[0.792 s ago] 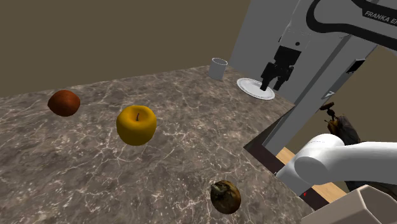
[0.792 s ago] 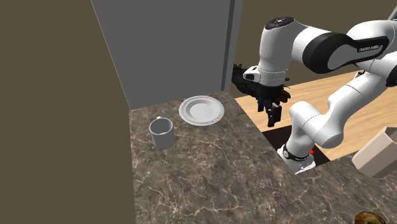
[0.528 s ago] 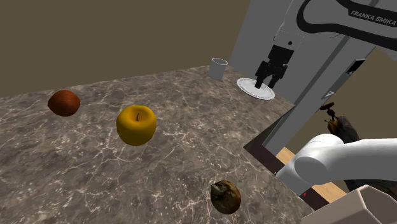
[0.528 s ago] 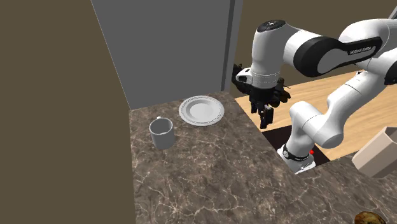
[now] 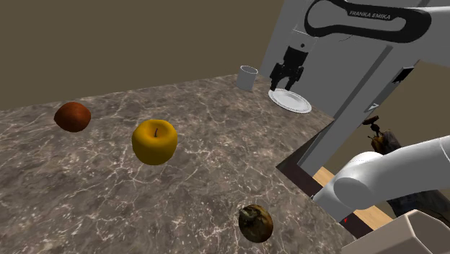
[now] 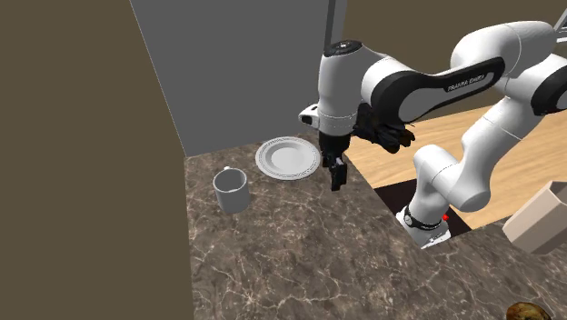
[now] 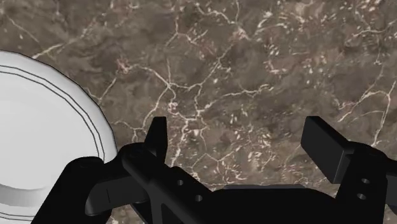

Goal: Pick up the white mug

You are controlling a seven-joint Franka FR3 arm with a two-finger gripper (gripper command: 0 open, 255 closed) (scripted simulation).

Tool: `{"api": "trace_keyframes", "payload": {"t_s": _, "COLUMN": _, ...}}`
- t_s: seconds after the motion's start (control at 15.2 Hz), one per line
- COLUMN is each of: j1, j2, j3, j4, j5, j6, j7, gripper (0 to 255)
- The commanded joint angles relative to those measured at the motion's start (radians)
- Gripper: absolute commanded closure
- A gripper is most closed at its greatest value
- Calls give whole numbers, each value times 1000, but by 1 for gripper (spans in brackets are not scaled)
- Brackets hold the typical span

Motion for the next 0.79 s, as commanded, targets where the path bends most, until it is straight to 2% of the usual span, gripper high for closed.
{"api": "trace_keyframes", "payload": {"t_s": 0.0, "j1": 0, "j2": 65, "j3": -3, "j4": 32, "j5": -5, "j6": 47, "j7": -8, "gripper": 0}}
{"api": "trace_keyframes", "payload": {"t_s": 0.73, "j1": -6, "j2": 445, "j3": -23, "j4": 362, "j5": -13, "j6": 173, "j7": -47, "gripper": 0}}
